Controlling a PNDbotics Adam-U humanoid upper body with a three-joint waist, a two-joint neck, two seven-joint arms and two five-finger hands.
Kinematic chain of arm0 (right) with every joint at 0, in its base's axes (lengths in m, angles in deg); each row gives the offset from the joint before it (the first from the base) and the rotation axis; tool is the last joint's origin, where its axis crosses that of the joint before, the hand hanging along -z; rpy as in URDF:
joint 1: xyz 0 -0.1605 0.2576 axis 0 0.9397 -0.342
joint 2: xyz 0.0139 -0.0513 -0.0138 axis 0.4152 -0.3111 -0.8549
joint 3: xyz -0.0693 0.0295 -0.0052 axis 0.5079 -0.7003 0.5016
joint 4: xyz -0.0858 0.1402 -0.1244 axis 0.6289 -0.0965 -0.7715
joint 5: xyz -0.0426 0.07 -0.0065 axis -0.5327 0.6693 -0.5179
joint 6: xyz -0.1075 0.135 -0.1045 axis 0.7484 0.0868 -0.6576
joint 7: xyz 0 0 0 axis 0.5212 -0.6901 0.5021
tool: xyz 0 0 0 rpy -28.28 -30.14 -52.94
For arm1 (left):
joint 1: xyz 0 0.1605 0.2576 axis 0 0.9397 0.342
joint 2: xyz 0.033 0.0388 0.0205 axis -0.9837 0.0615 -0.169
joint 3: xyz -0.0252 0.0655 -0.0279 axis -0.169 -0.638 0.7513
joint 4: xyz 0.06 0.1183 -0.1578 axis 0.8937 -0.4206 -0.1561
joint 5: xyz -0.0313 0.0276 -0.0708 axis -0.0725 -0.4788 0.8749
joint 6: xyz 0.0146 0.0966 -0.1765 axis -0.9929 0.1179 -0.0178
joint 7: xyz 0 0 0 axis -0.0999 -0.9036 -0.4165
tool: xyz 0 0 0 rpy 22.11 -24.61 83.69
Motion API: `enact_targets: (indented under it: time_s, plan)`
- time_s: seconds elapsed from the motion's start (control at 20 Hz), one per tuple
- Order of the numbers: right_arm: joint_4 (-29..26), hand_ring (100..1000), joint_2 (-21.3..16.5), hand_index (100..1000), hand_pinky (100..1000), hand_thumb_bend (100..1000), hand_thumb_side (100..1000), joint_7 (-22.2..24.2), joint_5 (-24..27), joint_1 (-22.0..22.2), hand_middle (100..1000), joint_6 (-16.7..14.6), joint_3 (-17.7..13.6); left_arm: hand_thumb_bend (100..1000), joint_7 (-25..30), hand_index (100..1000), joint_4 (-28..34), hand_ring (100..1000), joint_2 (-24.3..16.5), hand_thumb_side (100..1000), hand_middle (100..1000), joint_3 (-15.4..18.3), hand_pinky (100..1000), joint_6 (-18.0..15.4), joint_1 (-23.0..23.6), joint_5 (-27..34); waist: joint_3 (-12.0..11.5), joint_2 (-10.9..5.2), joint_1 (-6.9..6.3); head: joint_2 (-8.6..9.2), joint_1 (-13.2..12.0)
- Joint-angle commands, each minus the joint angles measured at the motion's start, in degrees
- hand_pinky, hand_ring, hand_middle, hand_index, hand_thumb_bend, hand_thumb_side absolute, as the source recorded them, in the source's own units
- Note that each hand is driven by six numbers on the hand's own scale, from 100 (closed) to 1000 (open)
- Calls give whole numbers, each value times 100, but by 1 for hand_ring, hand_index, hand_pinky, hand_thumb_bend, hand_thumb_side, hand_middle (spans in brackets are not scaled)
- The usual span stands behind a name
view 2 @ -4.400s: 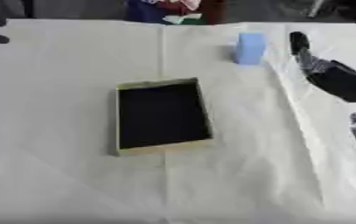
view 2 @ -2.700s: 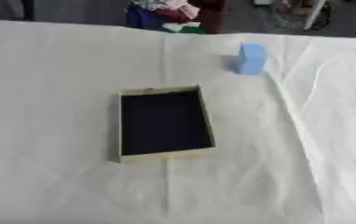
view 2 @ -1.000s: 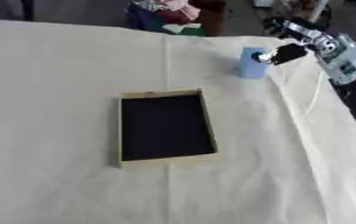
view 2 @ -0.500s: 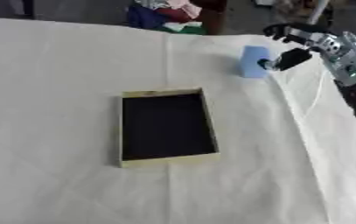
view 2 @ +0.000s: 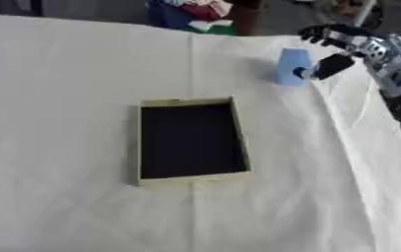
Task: Pick up objects on the table and place them in the box.
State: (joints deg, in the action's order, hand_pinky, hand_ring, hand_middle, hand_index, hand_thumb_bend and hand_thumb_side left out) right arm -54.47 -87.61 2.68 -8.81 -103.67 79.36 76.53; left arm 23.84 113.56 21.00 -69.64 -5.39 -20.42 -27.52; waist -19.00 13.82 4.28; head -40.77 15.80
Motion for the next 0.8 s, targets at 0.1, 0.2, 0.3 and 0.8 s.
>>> enact_targets:
  time_s: [0.1,0.2,0.3,0.8]
  plan:
    - [-92,944,-290,1000,930,346,254,-16,-40,-43,905,-8,-76,321,19,884,131,769,-84,789,796,55,687,-6,-115,23,-33,-47,-33,32,-2]
    - [-86,943,-290,1000,929,346,251,-21,-53,-44,904,-10,-79,320,24,884,139,769,-84,787,796,52,688,-7,-124,27,-54,-18,-36,31,1]
    - [-83,943,-298,1000,928,345,251,-43,-63,-39,904,-10,-90,323,33,884,148,769,-85,790,796,48,688,-9,-132,28,-72,13,-39,35,1]
    - [-71,958,-368,1000,939,348,245,-179,-167,20,904,2,-135,323,66,885,184,769,-92,791,795,48,689,-15,-158,29,-132,124,-47,53,-30]
